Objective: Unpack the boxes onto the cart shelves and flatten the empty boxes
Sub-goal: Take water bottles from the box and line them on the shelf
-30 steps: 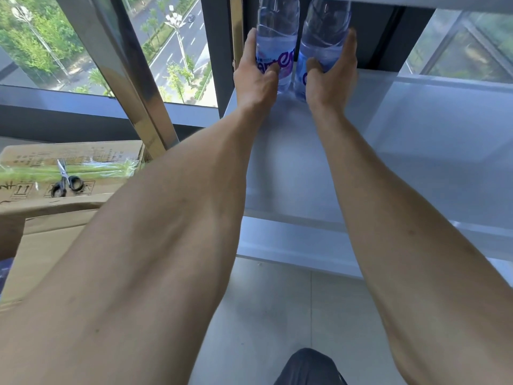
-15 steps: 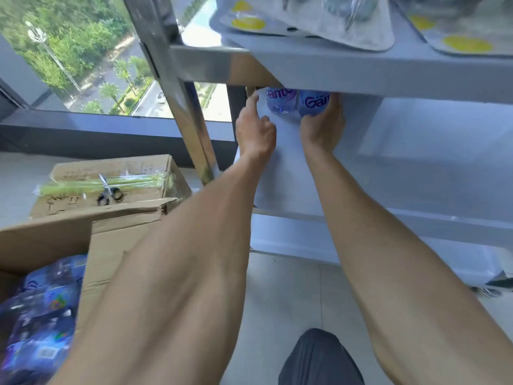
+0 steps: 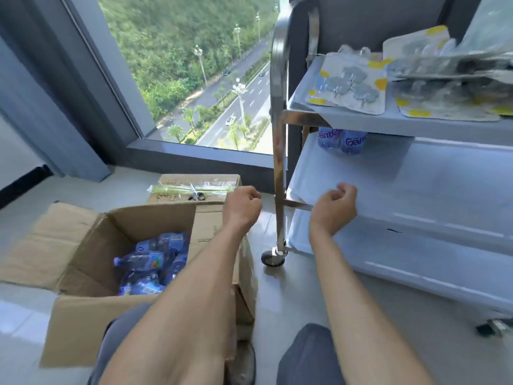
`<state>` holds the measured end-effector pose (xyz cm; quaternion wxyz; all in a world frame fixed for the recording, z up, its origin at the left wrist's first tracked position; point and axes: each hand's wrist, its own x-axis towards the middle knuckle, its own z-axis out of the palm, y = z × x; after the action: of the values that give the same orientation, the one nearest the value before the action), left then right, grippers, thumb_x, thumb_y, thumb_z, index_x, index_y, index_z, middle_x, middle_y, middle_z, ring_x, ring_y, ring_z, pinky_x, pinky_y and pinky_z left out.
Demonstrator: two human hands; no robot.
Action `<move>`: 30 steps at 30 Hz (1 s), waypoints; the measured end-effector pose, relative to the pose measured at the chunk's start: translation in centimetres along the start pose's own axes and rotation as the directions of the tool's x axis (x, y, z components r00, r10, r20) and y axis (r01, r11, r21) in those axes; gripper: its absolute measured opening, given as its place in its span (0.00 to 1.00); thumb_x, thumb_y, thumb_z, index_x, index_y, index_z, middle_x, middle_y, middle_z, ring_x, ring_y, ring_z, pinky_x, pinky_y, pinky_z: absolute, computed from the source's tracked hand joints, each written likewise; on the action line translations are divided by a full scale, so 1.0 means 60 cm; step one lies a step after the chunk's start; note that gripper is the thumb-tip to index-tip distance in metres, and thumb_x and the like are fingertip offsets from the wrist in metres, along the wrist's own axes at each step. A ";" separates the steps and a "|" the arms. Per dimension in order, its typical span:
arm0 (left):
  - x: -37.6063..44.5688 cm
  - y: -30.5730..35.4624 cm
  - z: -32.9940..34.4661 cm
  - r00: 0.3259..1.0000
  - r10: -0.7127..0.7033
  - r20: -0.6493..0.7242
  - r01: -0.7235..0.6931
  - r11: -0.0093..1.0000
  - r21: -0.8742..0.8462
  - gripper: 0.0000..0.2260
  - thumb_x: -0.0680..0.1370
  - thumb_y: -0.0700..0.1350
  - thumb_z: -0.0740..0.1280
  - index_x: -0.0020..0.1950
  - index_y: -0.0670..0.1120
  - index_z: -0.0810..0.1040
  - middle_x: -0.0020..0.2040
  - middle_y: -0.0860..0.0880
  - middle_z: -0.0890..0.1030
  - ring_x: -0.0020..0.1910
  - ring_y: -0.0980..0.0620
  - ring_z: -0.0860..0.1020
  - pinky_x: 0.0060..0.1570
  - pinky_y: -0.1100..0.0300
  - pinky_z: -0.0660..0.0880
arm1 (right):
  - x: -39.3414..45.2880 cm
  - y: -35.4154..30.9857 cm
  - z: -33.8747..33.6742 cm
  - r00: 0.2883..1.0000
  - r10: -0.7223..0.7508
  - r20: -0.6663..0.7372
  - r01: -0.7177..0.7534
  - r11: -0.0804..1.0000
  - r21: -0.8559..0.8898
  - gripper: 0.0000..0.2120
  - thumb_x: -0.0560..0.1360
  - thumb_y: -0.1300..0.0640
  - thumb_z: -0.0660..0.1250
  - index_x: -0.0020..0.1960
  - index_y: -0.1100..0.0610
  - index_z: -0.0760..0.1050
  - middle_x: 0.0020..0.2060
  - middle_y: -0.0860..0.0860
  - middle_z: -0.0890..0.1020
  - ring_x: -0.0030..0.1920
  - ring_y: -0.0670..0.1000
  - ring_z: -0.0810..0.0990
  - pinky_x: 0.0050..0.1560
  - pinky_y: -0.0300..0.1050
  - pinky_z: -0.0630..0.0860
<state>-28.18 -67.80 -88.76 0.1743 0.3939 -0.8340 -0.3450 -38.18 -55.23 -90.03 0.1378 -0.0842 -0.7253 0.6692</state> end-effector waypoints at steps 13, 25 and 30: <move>0.041 -0.345 -0.216 0.832 -0.539 -0.135 0.551 0.767 0.329 0.14 0.75 0.43 0.65 0.59 0.49 0.81 0.61 0.41 0.80 0.61 0.40 0.78 0.57 0.53 0.73 | -0.429 0.046 0.286 0.277 0.243 0.930 0.258 0.913 -0.316 0.16 0.73 0.65 0.62 0.59 0.58 0.78 0.56 0.57 0.82 0.59 0.58 0.78 0.54 0.42 0.71; 0.067 -0.628 -0.186 0.518 -0.839 -0.168 0.826 0.439 0.353 0.17 0.76 0.45 0.67 0.63 0.43 0.76 0.62 0.41 0.79 0.61 0.40 0.78 0.56 0.52 0.75 | -0.485 0.254 0.453 0.423 0.338 0.841 0.576 0.616 -0.537 0.20 0.74 0.62 0.66 0.65 0.58 0.72 0.63 0.57 0.73 0.66 0.60 0.69 0.64 0.54 0.69; 0.122 -0.661 -0.182 0.735 -0.593 -0.327 0.677 0.625 0.388 0.10 0.75 0.42 0.65 0.56 0.42 0.77 0.56 0.38 0.79 0.56 0.37 0.78 0.51 0.49 0.73 | -0.469 0.279 0.489 0.633 0.271 0.725 0.337 0.746 -0.574 0.19 0.72 0.67 0.65 0.63 0.60 0.74 0.59 0.59 0.76 0.62 0.62 0.73 0.61 0.55 0.72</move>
<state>-5.33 -96.18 -109.24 0.0061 0.7210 -0.6805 -0.1302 -21.69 -90.13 -111.09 -0.2124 0.1818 -0.9012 0.3312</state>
